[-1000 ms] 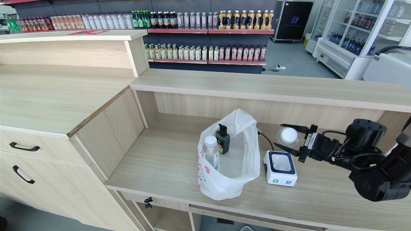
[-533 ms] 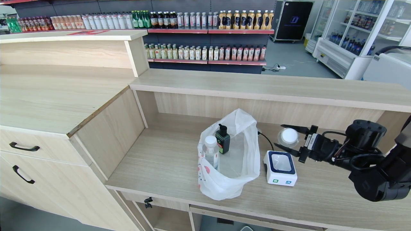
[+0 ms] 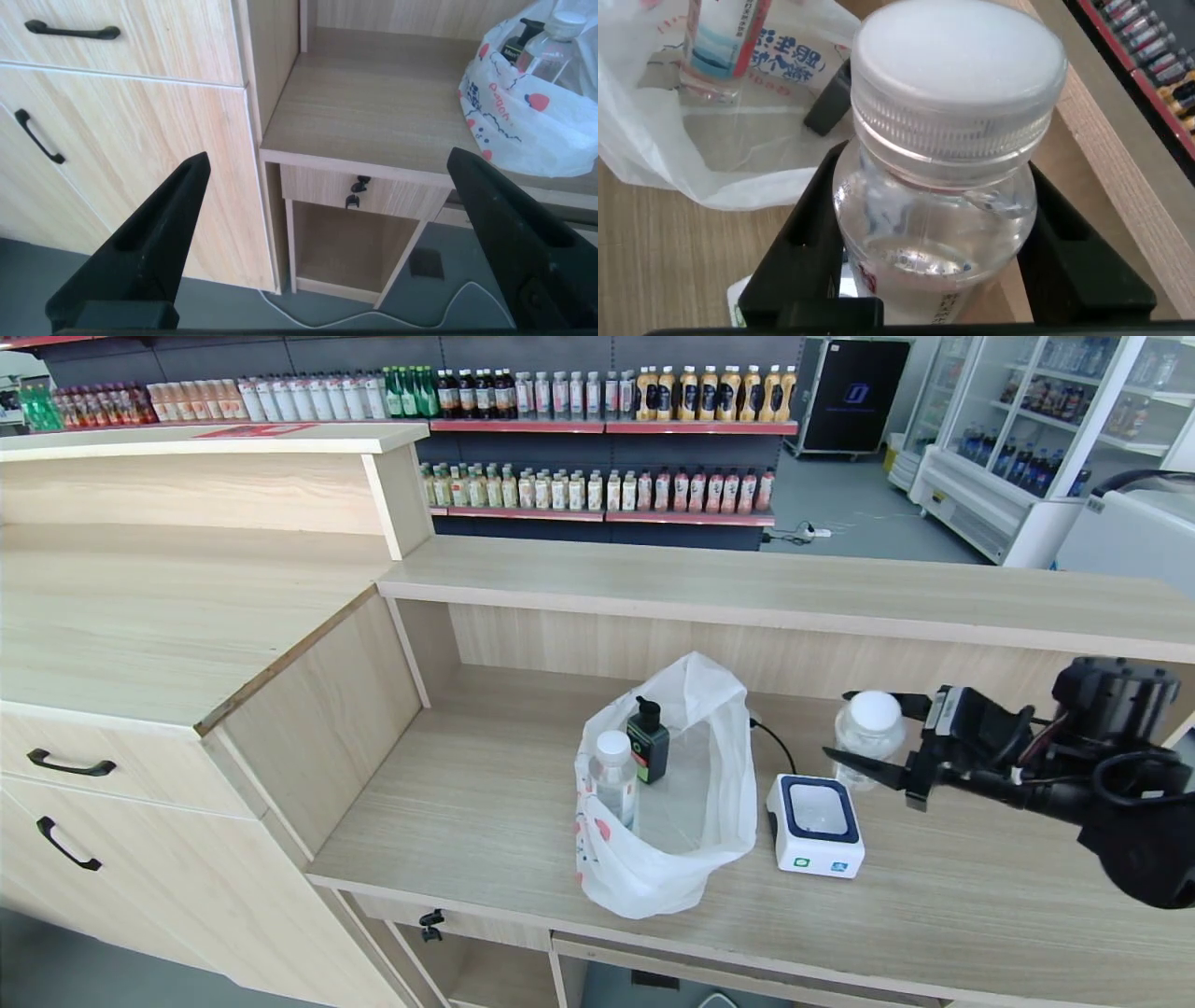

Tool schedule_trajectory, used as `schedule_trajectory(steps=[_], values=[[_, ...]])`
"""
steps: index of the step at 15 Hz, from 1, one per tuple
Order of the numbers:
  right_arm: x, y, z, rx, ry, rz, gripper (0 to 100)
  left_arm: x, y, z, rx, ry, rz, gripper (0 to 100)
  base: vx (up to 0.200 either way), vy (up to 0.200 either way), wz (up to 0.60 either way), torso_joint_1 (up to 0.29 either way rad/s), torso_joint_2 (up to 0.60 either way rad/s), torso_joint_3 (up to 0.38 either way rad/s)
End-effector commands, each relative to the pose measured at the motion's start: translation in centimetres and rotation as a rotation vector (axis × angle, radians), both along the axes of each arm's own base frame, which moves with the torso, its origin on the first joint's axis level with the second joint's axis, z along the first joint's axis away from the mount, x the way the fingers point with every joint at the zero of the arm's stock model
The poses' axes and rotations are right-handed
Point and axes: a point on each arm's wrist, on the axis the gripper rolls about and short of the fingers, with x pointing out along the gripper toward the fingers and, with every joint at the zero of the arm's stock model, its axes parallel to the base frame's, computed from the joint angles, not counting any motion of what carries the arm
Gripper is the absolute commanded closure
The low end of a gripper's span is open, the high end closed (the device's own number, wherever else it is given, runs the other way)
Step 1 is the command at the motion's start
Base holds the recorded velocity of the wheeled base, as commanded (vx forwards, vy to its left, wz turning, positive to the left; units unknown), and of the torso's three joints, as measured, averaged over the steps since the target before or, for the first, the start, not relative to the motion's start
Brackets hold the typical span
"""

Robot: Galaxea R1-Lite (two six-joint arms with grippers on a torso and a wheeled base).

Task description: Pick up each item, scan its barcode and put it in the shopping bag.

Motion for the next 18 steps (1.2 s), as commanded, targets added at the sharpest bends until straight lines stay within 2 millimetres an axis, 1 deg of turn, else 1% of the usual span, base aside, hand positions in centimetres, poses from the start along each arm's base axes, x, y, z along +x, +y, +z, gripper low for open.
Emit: schedule_trajectory(steps=[1, 2, 3, 4, 6, 8, 9, 12, 16, 18], values=[[-6.2, -3.1, 6.5, 0.062, 0.018, -0.172, 100, 0.0, 0.0, 0.0, 0.0, -0.001, 0.0, 0, 0.0, 0.0, 0.0, 0.0, 0.0, 0.0], [-8.1, -4.5, 7.4, 0.116, 0.066, -0.257, 100, 0.0, 0.0, 0.0, 0.0, -0.001, 0.0, 0, 0.0, 0.0, 0.0, 0.0, 0.0, 0.0], [-9.0, -5.0, 7.6, 0.147, 0.086, -0.292, 100, 0.0, 0.0, 0.0, 0.0, -0.001, 0.0, 0, 0.0, 0.0, 0.0, 0.0, 0.0, 0.0], [-10.2, -6.4, 7.8, 0.207, 0.107, -0.373, 100, 0.0, 0.0, 0.0, 0.0, -0.001, 0.0, 0, 0.0, 0.0, 0.0, 0.0, 0.0, 0.0], [-11.2, -7.2, 7.8, 0.288, 0.139, -0.5, 100, 0.0, 0.0, 0.0, 0.0, -0.001, 0.0, 0, 0.0, 0.0, 0.0, 0.0, 0.0, 0.0], [-11.6, -7.2, 7.7, 0.38, 0.172, -0.631, 100, 0.0, 0.0, 0.0, 0.0, -0.001, 0.0, 0, 0.0, 0.0, 0.0, 0.0, 0.0, 0.0], [-11.7, -7.2, 7.5, 0.426, 0.203, -0.644, 100, 0.0, 0.0, 0.0, 0.0, -0.001, 0.0, 0, 0.0, 0.0, 0.0, 0.0, 0.0, 0.0], [-11.8, -6.6, 6.9, 0.448, 0.24, -0.626, 100, 0.0, 0.0, 0.0, 0.0, -0.001, 0.0, 0, 0.0, 0.0, 0.0, 0.0, 0.0, 0.0], [-11.8, -5.7, 7.1, 0.444, 0.24, -0.577, 100, 0.0, 0.0, 0.0, 0.0, -0.001, 0.0, 0, 0.0, 0.0, 0.0, 0.0, 0.0, 0.0], [-11.8, -5.0, 7.3, 0.469, 0.256, -0.541, 100, 0.0, 0.0, 0.0, 0.0, -0.001, 0.0, 0, 0.0, 0.0, 0.0, 0.0, 0.0, 0.0]])
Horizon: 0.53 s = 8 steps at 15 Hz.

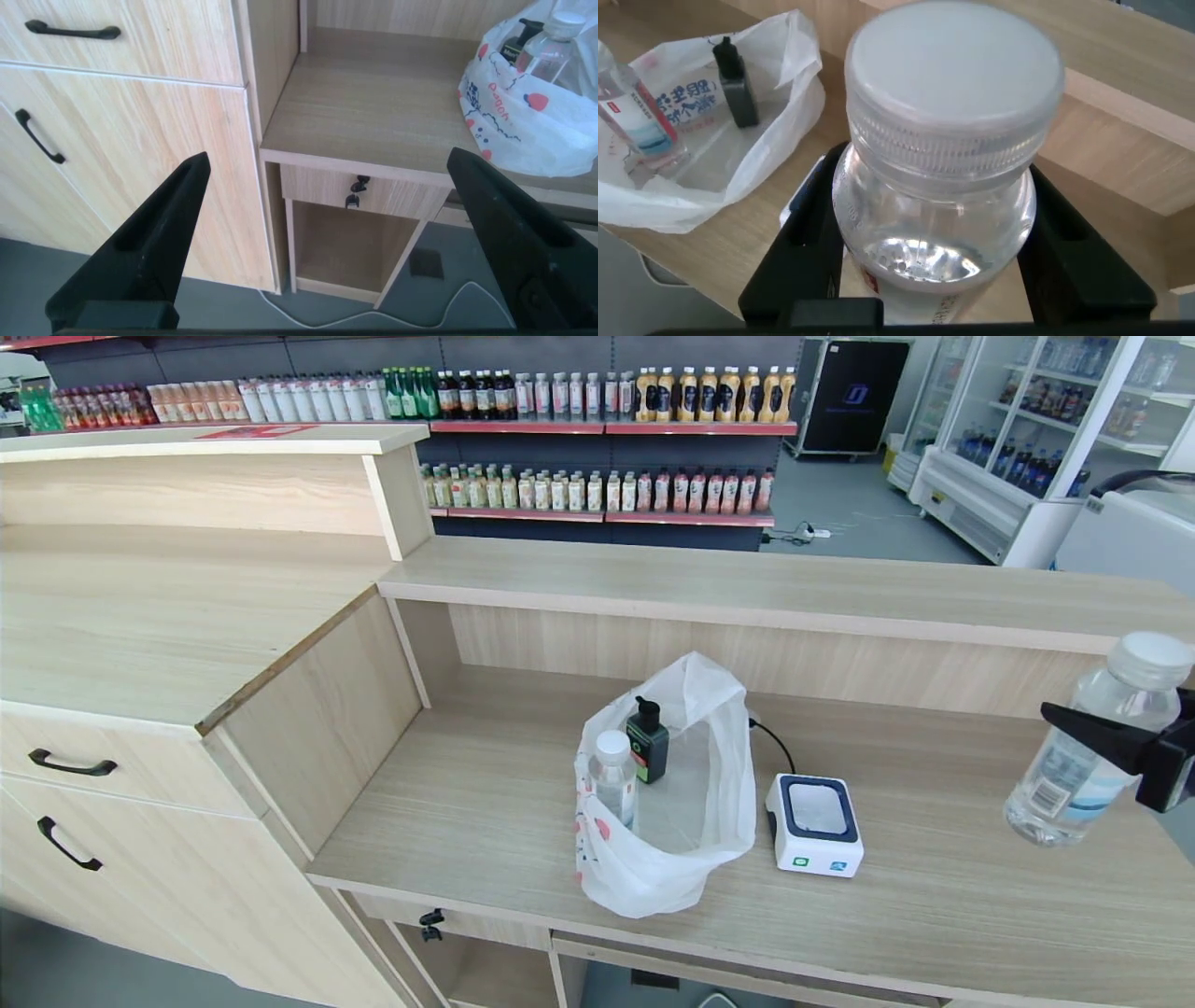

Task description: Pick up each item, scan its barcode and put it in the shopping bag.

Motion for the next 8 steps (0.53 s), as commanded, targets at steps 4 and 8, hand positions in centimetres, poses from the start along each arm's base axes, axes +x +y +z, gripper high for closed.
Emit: schedule_trajectory(steps=[4, 8], values=[[0.4, 1.5, 0.2, 0.047, -0.007, 0.076, 100, 0.0, 0.0, 0.0, 0.0, -0.001, 0.0, 0, 0.0, 0.0, 0.6, 0.004, 0.0, 0.005], [0.7, 1.7, 0.1, 0.049, 0.001, 0.09, 100, 0.0, 0.0, 0.0, 0.0, -0.001, 0.0, 0, 0.0, 0.0, 0.6, 0.001, 0.0, 0.005]])
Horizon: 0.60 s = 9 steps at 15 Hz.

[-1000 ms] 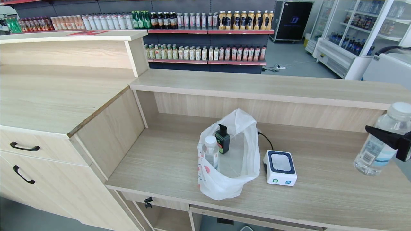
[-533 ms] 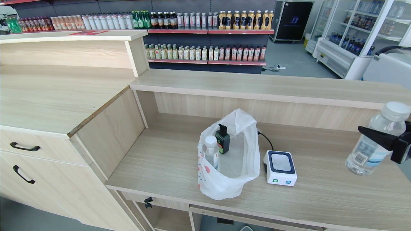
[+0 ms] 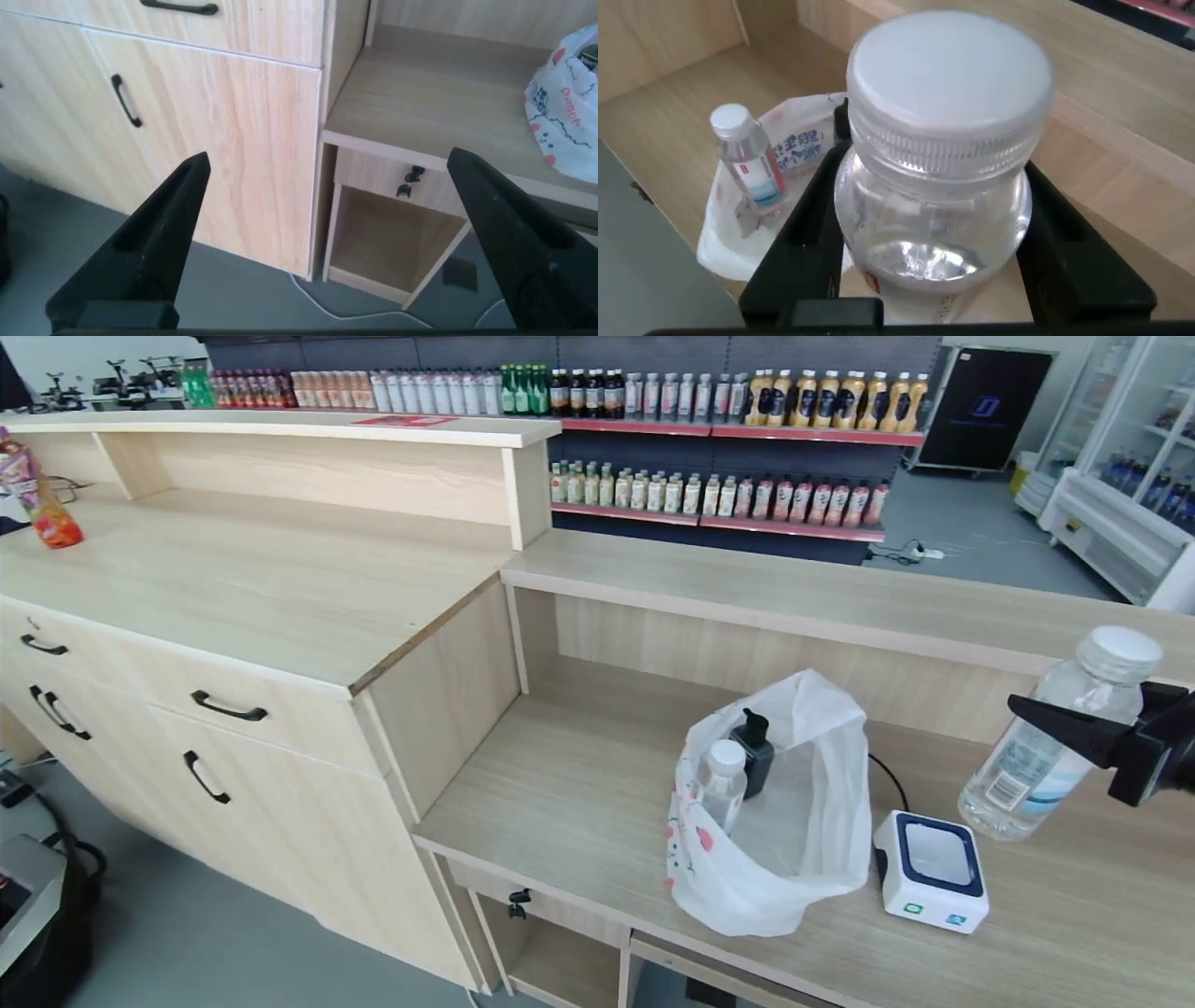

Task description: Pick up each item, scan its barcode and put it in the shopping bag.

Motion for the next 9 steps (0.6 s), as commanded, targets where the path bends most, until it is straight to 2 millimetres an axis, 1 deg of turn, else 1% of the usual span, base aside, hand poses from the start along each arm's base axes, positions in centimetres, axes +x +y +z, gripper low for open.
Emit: schedule_trajectory(steps=[1, 4, 5, 9], values=[[0.2, 0.0, -0.2, 0.001, 0.011, 0.003, 100, 0.0, 0.0, 0.0, 0.0, -0.001, 0.0, 0, 0.0, 0.0, 0.6, 0.002, 0.0, 0.007], [1.0, -0.3, -1.6, 0.007, 0.071, 0.0, 100, 0.0, 0.0, 0.0, 0.0, -0.001, 0.0, 0, 0.0, 0.0, 0.0, 0.0, 0.0, 0.0], [1.9, -0.5, -2.8, 0.013, 0.108, -0.004, 100, 0.0, 0.0, 0.0, 0.0, -0.001, 0.0, 0, 0.0, 0.0, 0.0, 0.0, 0.0, 0.0], [5.1, -1.0, -6.3, 0.025, 0.164, 0.004, 100, 0.0, 0.0, 0.0, 0.0, -0.001, 0.0, 0, 0.0, 0.0, 0.0, 0.0, 0.0, 0.0]])
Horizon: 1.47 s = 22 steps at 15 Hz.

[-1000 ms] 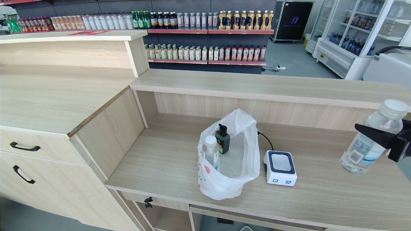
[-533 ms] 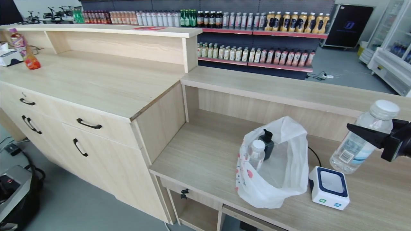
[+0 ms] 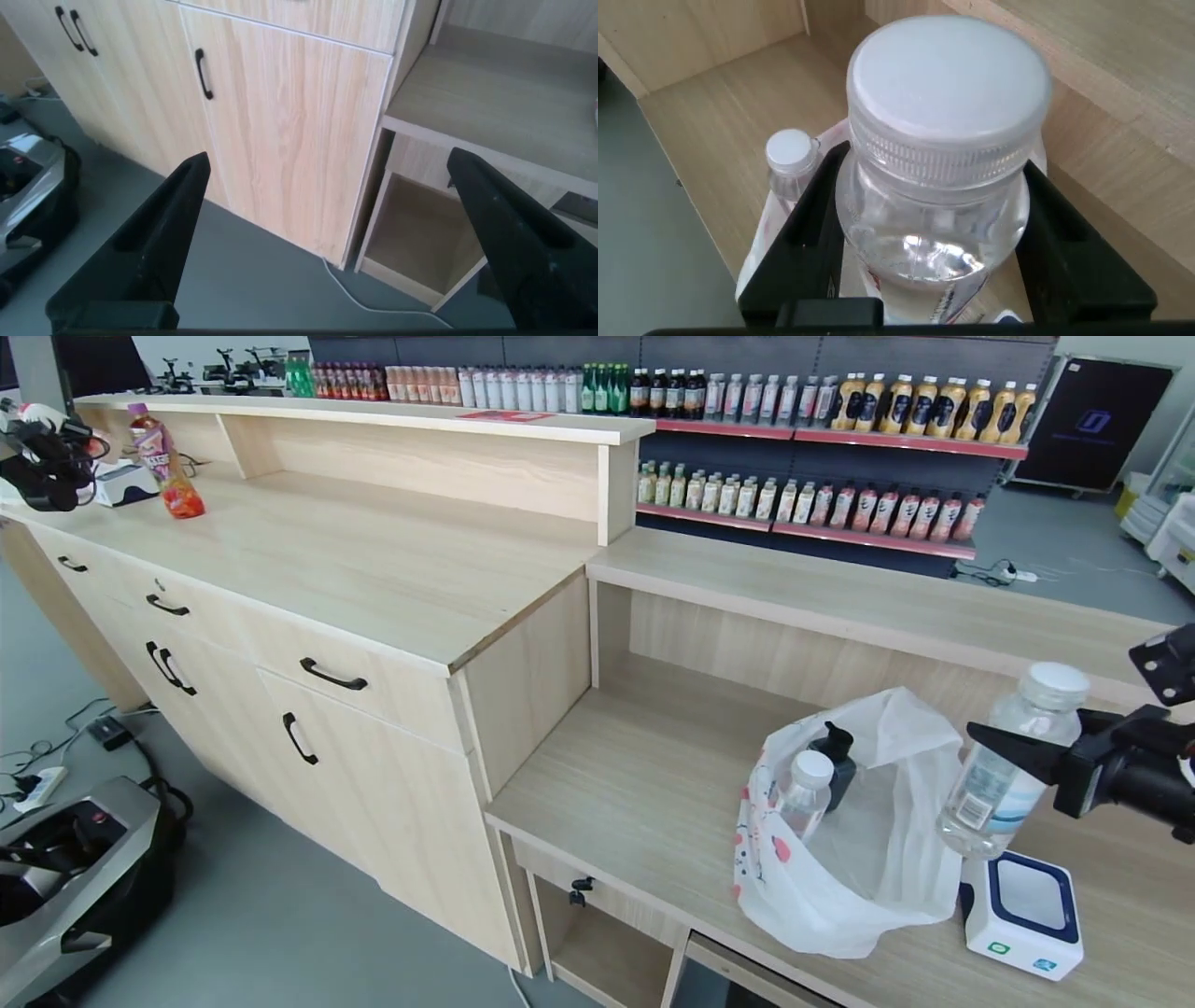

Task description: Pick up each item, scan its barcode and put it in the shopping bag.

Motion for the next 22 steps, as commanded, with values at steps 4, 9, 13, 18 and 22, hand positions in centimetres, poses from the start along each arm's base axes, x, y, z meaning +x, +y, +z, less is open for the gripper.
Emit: schedule_trajectory(steps=[4, 9, 13, 18, 22], values=[[4.8, 0.1, -6.2, 0.025, 0.145, 0.036, 100, 0.0, 0.0, 0.0, 0.0, -0.001, 0.001, 0, 0.0, 0.0, 0.0, 0.0, 0.0, 0.0], [6.2, 1.0, -8.3, 0.026, 0.168, 0.076, 100, 0.0, 0.0, 0.0, 0.0, -0.001, 0.001, 0, 0.0, 0.0, 0.0, 0.0, 0.0, 0.0], [6.8, 1.3, -9.4, 0.025, 0.171, 0.091, 100, 0.0, 0.0, 0.0, 0.0, -0.001, 0.001, 0, 0.0, 0.0, 0.0, 0.0, 0.0, 0.0], [7.9, 1.5, -10.6, 0.017, 0.125, 0.1, 100, 0.0, 0.0, 0.0, 0.0, -0.001, 0.001, 0, 0.0, 0.0, 0.0, 0.0, 0.0, 0.0], [8.3, 2.1, -11.4, 0.014, 0.103, 0.12, 100, 0.0, 0.0, 0.0, 0.0, -0.001, 0.001, 0, 0.0, 0.0, 0.0, 0.0, 0.0, 0.0]])
